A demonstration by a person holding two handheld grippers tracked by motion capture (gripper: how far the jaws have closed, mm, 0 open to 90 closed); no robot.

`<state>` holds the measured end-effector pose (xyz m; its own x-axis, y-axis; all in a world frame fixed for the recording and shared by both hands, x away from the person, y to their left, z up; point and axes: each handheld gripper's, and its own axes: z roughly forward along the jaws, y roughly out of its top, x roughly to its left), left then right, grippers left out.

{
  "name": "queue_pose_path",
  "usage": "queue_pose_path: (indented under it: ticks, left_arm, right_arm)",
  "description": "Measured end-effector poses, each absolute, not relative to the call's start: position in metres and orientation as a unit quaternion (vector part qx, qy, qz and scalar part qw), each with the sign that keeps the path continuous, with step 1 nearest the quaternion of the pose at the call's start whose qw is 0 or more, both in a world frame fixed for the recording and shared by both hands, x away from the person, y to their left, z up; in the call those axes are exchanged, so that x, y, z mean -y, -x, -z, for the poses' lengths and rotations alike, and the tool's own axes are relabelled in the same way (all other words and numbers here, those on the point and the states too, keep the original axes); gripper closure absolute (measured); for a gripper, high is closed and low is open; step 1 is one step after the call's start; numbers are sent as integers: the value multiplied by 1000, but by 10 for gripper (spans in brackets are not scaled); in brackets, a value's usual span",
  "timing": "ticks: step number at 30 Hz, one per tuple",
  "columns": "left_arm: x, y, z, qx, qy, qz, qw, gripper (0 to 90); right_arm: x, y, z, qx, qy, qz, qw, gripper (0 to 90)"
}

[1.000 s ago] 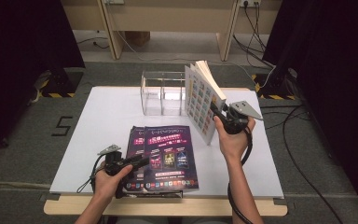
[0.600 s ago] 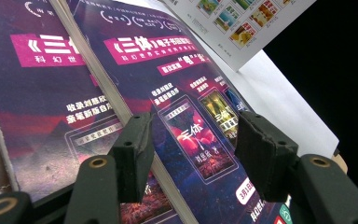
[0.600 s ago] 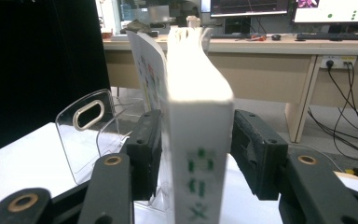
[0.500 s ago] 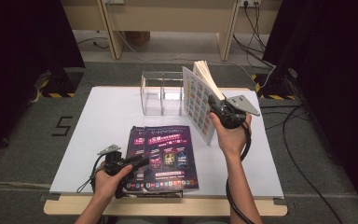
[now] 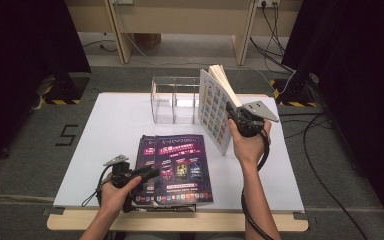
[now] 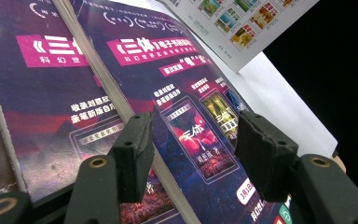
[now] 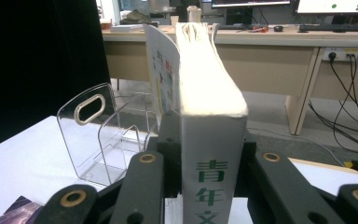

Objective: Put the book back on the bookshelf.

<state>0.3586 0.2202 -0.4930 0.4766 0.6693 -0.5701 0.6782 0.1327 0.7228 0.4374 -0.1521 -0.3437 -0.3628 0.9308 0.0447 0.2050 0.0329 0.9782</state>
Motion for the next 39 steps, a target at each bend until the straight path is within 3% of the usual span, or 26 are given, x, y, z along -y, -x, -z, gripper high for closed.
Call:
queue_pose_path:
  ticks: [24, 39]
  left_arm:
    - [-223, -359, 493, -515, -655, 4, 553, 454]
    - [-225, -359, 493, -515, -655, 3, 553, 454]
  right_arm:
    - [142, -440, 346, -608, -443, -553, 359, 745]
    - [140, -453, 334, -602, -446, -566, 344, 746]
